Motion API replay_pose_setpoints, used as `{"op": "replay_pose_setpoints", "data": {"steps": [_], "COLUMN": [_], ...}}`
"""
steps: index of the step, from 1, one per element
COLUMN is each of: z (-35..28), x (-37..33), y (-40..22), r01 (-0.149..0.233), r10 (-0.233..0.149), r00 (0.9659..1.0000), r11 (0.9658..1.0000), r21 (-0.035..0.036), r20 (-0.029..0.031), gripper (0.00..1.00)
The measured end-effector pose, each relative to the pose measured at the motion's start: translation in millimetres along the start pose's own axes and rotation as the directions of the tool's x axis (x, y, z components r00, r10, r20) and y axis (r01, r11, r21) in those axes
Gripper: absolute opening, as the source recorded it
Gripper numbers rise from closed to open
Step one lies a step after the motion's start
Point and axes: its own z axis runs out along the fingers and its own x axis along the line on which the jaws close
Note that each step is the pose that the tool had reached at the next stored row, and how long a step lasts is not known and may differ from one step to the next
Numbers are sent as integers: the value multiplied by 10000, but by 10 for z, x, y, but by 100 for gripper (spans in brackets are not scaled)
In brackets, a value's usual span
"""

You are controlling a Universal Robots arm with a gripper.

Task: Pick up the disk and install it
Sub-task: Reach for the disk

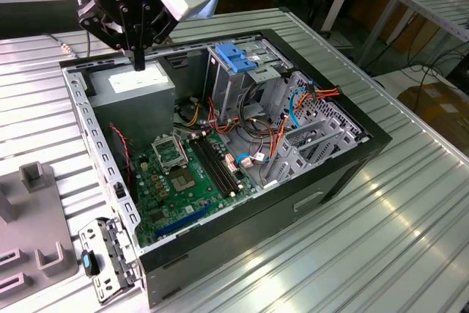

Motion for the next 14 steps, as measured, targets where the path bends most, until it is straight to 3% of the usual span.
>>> {"op": "replay_pose_setpoints", "data": {"steps": [14], "z": [-1], "x": [42], "y": [-3], "r01": [0], "r10": [0], "r00": [10000], "r11": [10000], "r21": [0], "r20": [0], "gripper": [11]}}
